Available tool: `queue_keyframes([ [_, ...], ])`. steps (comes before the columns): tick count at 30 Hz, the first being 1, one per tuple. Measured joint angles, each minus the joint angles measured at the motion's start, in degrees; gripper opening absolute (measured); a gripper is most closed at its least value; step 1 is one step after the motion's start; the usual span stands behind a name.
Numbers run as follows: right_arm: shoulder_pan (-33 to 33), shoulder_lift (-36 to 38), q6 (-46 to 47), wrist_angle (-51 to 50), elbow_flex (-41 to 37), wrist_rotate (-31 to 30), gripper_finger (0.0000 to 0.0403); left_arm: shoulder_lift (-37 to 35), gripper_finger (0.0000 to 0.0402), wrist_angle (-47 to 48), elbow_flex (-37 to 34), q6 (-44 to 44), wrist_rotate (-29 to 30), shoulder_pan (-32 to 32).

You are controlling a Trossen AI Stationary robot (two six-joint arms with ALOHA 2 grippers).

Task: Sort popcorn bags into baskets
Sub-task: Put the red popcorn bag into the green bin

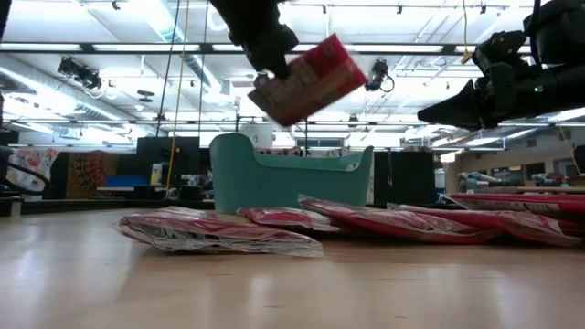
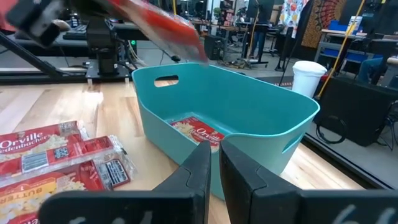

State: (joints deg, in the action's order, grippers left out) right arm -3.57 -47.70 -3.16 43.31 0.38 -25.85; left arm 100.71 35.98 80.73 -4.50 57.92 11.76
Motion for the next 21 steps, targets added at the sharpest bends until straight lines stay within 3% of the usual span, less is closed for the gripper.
queue_keyframes([
  [5, 0.0, -0.02, -0.01, 0.02, 0.0, 0.0, 0.0039, 0.55, 0.0006, 1.26, 0.0, -5.35, -10.89, -7.76],
  [14, 0.0, -0.02, 0.0, -0.01, -0.02, 0.0, 0.0039, 1.41, 0.0009, 5.83, -0.04, -11.64, -22.55, -18.33],
  [17, 0.0, -0.02, -0.02, -0.06, -0.02, 0.0, 0.0039, 2.62, 0.003, 7.3, -0.28, -12.46, -23.14, -18.73],
  [21, 0.0, -0.1, -0.02, 0.45, -0.02, 0.02, 0.0039, 3.08, 0.0086, 6.53, -0.26, -11.21, -23.14, -18.3],
])
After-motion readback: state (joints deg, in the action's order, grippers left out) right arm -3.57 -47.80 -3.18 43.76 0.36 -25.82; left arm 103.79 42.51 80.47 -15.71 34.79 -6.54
